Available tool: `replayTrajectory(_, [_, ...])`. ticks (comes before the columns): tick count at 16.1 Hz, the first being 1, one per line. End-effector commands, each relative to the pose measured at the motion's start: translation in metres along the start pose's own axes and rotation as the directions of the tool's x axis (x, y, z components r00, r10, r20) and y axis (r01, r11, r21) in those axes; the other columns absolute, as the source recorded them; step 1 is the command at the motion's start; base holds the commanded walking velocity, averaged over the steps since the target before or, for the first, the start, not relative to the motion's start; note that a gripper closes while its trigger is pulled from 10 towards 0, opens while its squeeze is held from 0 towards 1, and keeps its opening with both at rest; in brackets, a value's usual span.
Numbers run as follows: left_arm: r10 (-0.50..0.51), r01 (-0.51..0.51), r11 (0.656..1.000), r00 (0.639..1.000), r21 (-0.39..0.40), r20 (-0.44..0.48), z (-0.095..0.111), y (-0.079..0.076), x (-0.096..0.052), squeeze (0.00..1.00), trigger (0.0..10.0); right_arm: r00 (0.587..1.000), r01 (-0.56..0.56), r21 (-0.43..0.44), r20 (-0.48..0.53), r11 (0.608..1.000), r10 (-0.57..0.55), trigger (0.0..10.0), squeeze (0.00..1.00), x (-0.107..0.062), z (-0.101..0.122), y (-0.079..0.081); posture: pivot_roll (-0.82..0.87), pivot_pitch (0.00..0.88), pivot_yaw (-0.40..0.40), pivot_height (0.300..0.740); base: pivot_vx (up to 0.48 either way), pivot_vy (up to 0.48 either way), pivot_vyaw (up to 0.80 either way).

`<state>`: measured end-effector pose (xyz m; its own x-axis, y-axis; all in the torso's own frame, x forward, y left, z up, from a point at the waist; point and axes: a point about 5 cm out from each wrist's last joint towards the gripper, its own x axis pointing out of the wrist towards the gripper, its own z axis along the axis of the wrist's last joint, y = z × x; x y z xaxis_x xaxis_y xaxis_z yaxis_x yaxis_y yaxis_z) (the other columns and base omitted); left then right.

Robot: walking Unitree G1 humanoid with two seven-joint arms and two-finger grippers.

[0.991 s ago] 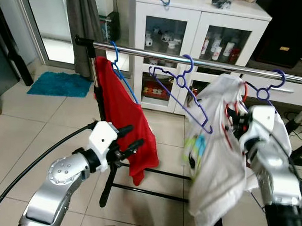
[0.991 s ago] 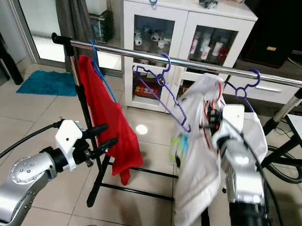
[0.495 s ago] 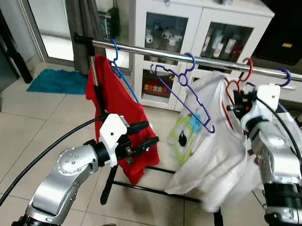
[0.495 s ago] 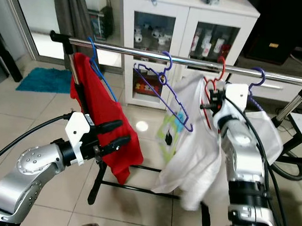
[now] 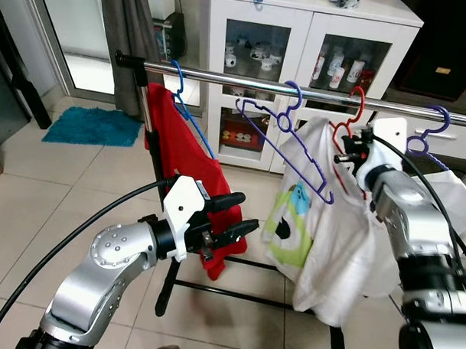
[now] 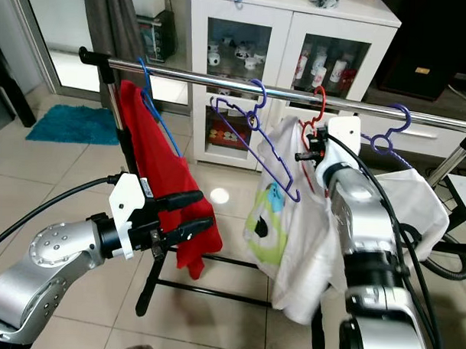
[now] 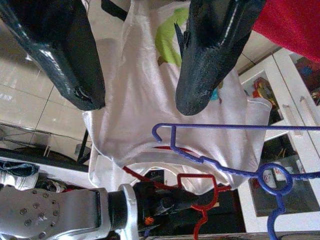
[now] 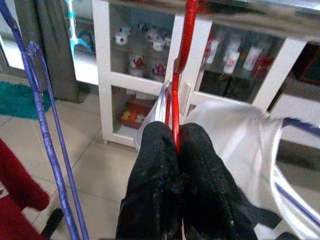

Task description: Hang hanger

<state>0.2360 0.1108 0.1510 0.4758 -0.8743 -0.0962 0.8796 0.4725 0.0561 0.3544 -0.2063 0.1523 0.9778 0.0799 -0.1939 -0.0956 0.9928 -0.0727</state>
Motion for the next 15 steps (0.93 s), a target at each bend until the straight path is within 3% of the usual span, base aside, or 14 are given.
replayTrajectory(1, [-0.019,0.019,1.000,1.000,0.010,0.006,0.005,-0.001,0.001,0.00,10.0,1.000,0.005,0.007,-0.029,1.000,-0.005,10.0,0.00,0.002,-0.001,0.000,0.08,0.000,-0.039,0.740,0.000,0.000,0.00])
replayTrajectory(7, [-0.013,0.014,1.000,1.000,0.011,-0.021,0.001,0.000,0.000,0.00,10.0,0.985,-0.033,0.027,-0.167,0.999,0.037,10.0,0.00,0.005,-0.021,0.010,0.08,0.000,-0.036,0.740,0.000,0.000,0.00])
replayTrajectory(8, [0.000,0.000,1.000,1.000,0.009,-0.029,0.000,0.001,-0.001,0.00,10.0,0.986,-0.048,0.025,-0.158,0.999,0.051,10.0,0.00,0.005,-0.022,0.011,0.08,0.000,-0.033,0.740,0.000,0.000,0.00])
replayTrajectory(9, [0.066,-0.065,0.997,0.997,0.028,-0.046,-0.002,0.008,-0.002,0.00,10.0,0.993,-0.082,0.081,-0.077,0.993,0.088,10.0,0.00,0.002,-0.015,0.014,0.08,0.000,-0.033,0.740,0.000,0.000,0.00])
replayTrajectory(10, [0.093,-0.092,0.995,0.994,0.023,-0.050,-0.004,0.011,-0.003,0.00,10.0,0.995,-0.092,0.061,-0.031,0.994,0.094,10.0,1.00,0.000,-0.010,0.014,0.08,0.000,-0.032,0.740,0.000,0.000,0.00])
replayTrajectory(12, [0.251,-0.249,0.968,0.966,0.031,-0.068,-0.012,0.025,-0.010,0.00,10.0,0.985,-0.130,0.036,0.122,0.991,0.125,10.0,1.00,-0.014,0.005,0.011,0.08,0.000,-0.033,0.740,0.000,0.000,0.00])
replayTrajectory(15, [0.406,-0.405,0.914,0.913,0.037,-0.037,-0.013,0.033,-0.021,0.00,10.0,0.947,-0.219,0.099,0.263,0.971,0.187,10.0,1.00,-0.053,0.016,0.002,0.07,0.000,-0.032,0.740,0.000,0.000,0.00])
